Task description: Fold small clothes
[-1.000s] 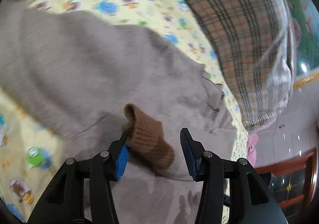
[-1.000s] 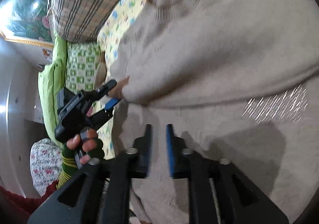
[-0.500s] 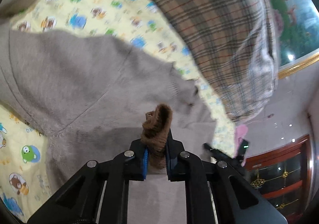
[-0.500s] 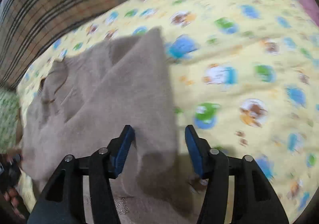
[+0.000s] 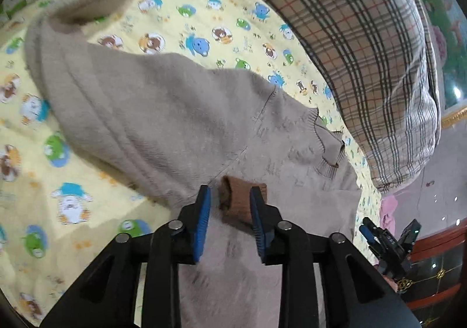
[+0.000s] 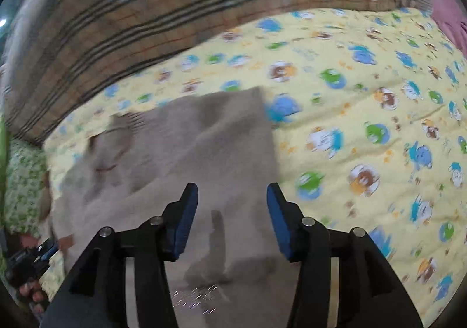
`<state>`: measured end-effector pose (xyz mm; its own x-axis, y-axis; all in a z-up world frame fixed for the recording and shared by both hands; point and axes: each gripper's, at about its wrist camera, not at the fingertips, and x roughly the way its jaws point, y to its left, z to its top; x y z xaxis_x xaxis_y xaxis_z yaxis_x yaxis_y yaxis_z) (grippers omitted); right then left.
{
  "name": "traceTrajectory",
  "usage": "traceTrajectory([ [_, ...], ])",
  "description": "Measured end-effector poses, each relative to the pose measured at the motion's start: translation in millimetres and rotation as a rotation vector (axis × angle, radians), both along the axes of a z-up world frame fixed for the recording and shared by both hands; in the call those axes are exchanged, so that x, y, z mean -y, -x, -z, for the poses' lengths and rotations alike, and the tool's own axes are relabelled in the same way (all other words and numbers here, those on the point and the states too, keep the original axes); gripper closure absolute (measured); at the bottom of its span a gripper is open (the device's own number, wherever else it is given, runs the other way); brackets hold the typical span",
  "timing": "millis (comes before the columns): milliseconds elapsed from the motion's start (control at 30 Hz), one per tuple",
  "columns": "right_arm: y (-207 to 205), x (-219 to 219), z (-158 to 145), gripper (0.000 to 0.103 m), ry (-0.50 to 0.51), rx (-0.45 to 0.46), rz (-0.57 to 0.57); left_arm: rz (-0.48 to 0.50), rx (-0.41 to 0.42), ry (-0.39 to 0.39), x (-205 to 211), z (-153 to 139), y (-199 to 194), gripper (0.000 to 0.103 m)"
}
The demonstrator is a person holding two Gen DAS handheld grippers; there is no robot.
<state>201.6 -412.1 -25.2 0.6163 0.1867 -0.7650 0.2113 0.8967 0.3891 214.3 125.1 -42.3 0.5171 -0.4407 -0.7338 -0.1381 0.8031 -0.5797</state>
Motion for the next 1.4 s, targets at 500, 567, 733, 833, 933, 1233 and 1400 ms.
traceTrajectory([
  [500,25.3,-101.4,10.5,0.047,-0.174,-0.097,-0.266,-0.185,0.070,-0.299,-103.9,-37.0,-51.1,0.033],
  [567,26.8,-102.4,6.4,0.046,-0.184,-0.096,-0.274,-0.180,0.062,-0.387,-113.8,-36.9,-77.7,0.033],
  [733,26.7,-107.9,3.1,0.045,-0.186,-0.110,-0.289,-0.150,-0.020,-0.586,-117.7,-18.7,-145.1,0.032],
  [833,30.4,-104.2,6.6,0.045,-0.192,-0.133,-0.281,-0.129,-0.049,-0.621,-118.5,-2.3,-172.6,0.034],
  [933,32.2,-98.8,9.8,0.045,-0.193,-0.155,-0.272,-0.139,-0.086,-0.567,-130.4,13.8,-187.7,0.065],
  [1233,28.6,-81.8,13.3,0.045,-0.198,-0.150,-0.227,-0.200,0.048,-0.368,-143.1,-9.0,-153.2,0.095],
  [1400,28.5,-92.3,13.2,0.045,-0.225,-0.144,-0.231,-0.127,0.191,-0.236,-87.2,-44.6,-117.3,0.095],
])
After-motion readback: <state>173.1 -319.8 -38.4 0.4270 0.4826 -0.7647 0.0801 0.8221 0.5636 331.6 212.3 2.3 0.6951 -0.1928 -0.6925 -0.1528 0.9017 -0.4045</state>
